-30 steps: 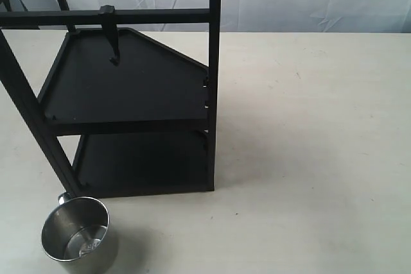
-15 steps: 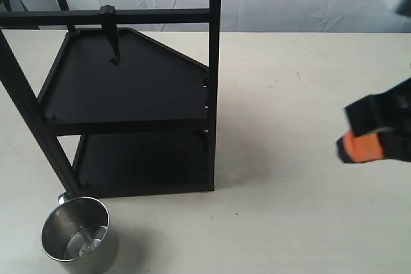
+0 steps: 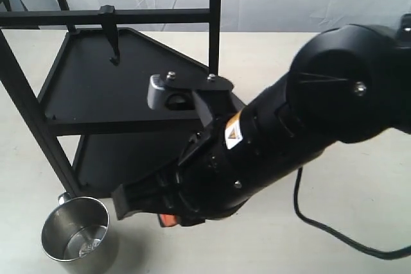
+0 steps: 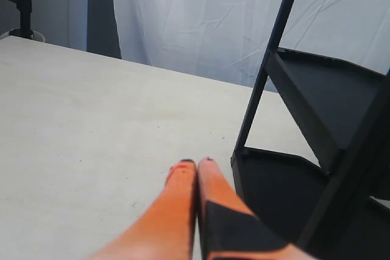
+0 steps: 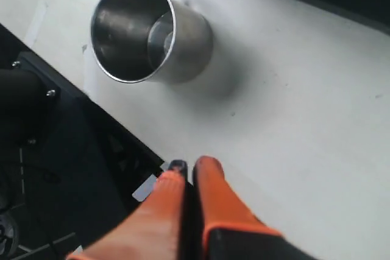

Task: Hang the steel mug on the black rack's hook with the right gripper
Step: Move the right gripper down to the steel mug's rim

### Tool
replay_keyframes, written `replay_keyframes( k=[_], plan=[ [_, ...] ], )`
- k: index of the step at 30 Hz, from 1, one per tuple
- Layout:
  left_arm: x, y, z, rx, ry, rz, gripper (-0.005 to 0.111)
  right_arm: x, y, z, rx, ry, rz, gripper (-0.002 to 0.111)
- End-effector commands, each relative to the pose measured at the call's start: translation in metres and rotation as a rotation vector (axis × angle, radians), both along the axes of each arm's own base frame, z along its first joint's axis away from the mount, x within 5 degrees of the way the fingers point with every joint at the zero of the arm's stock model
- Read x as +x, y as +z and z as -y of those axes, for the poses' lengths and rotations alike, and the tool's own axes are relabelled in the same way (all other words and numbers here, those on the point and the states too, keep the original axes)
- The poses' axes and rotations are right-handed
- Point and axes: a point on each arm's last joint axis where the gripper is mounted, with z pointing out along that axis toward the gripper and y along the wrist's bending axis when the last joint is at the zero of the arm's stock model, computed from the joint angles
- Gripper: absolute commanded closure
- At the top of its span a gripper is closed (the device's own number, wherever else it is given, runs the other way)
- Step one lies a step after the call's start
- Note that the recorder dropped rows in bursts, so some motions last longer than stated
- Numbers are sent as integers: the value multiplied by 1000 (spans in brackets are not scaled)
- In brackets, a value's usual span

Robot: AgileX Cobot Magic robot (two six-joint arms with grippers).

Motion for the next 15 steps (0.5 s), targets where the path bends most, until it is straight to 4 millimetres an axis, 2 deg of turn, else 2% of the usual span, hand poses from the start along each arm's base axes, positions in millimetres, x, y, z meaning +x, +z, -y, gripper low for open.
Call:
replay_keyframes(
  k=[1,3,4,15],
  plan=[
    [0,1,0,-6,5,13,105,5,5,-18,58,25,-6,72],
    [0,1,0,-6,5,13,105,8,5,-24,74,9,-28,57],
    [0,1,0,-6,5,13,105,9,3,-28,79,-2,-50,55],
    [0,1,0,-8,4,13,105,17,-41,-53,23,-114,-210,58]
  ],
)
